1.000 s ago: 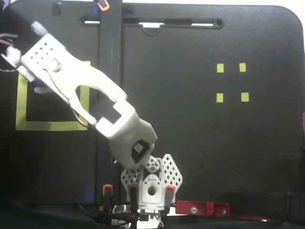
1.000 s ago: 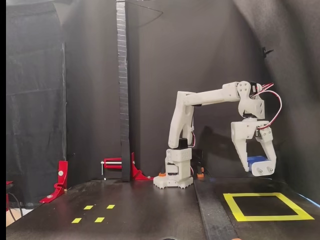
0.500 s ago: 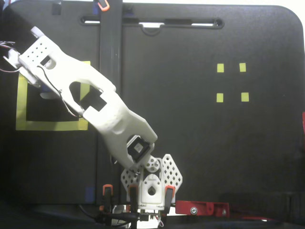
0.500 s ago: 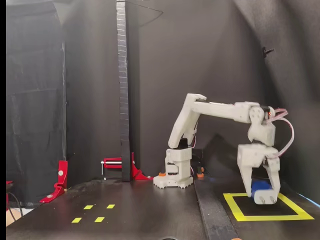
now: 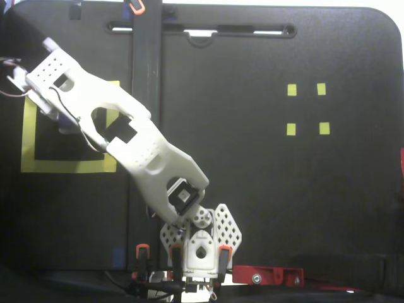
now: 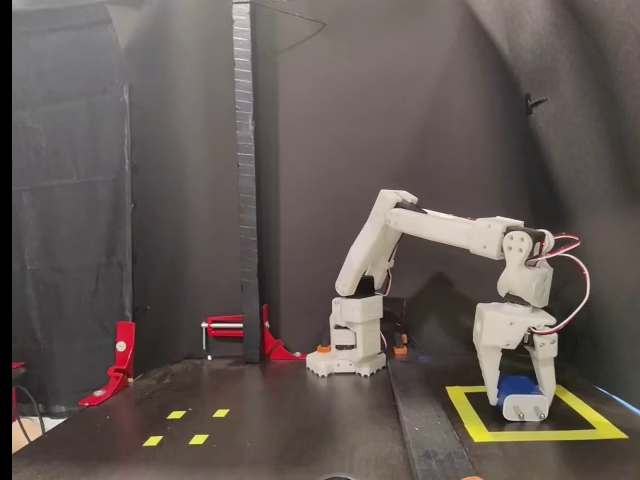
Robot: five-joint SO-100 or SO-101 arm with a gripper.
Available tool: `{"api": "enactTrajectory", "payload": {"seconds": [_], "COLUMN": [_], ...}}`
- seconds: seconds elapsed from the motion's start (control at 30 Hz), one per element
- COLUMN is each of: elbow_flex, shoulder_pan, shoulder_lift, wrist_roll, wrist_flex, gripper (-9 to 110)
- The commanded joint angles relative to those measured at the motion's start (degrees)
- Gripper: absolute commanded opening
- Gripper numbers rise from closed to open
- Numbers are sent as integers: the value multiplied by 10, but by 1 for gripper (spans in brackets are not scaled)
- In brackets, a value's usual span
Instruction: Grasp the block and place it in the designated area.
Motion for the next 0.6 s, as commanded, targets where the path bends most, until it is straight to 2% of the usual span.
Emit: {"api": "enactTrajectory", "payload": {"seconds": [0.0, 0.3, 0.57], "elbow_flex": [5, 6, 6], "shoulder_pan": [-4, -2, 3], "shoulder_lift": [0, 14, 30], "wrist_roll": [-1, -7, -15], "wrist_flex": [-4, 0, 7], "gripper": [18, 18, 28]}}
